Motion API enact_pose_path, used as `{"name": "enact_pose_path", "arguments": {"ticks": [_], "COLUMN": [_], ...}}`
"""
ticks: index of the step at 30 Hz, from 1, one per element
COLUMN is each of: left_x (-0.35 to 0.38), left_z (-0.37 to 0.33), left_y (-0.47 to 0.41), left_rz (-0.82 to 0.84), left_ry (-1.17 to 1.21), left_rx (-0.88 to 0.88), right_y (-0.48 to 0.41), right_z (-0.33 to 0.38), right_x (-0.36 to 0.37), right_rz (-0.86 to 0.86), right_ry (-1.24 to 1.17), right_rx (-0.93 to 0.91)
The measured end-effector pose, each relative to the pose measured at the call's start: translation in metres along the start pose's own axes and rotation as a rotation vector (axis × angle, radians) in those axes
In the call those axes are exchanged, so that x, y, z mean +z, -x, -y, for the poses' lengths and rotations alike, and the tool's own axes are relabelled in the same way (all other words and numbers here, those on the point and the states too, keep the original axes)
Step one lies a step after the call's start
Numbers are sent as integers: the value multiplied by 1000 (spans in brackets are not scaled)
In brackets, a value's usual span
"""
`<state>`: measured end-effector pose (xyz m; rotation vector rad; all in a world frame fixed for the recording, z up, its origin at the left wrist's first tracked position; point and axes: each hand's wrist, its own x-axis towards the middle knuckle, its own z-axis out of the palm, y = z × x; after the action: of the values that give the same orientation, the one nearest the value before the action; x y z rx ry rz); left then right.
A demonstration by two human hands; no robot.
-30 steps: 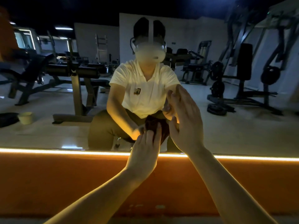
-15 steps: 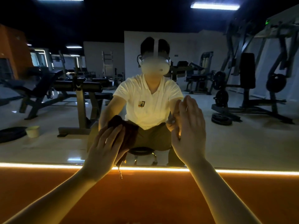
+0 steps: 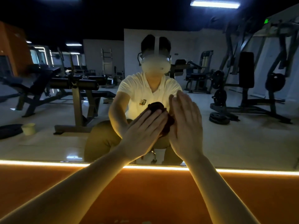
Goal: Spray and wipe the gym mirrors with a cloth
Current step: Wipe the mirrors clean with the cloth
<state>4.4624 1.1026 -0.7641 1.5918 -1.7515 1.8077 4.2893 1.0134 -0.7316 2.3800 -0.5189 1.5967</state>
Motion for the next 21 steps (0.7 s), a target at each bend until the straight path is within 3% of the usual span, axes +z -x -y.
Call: {"name": "enact_pose_path", "arguments": {"ticks": [3,6,9,11,13,16,21], "left_x": [-20,-30,-28,-19,-12,-17,-49], "left_z": [50,95,79,49,31,49,126], "left_y": [-14,-25,-27,-17,0,2,-74], "left_rz": [-41,-79,-75,-37,38,99,-60], "left_ry": [-1,4,49,58,21,-4,-46], "left_rx": [-146,-311,-405,-285,-35,163,-32], "right_y": [-14,-20,-19,-17,-16,-15,-53], "right_z": [-13,-11,-1,-1,-6,-9,-1], "right_x": [-8,-2,5,4,-2,-15,-50], "right_rz": [-94,-113,-120,-86,-58,-16,-8], "right_ry": [40,82,73,98,114,115,142], "right_rx": [156,201,227,220,195,165,108]}}
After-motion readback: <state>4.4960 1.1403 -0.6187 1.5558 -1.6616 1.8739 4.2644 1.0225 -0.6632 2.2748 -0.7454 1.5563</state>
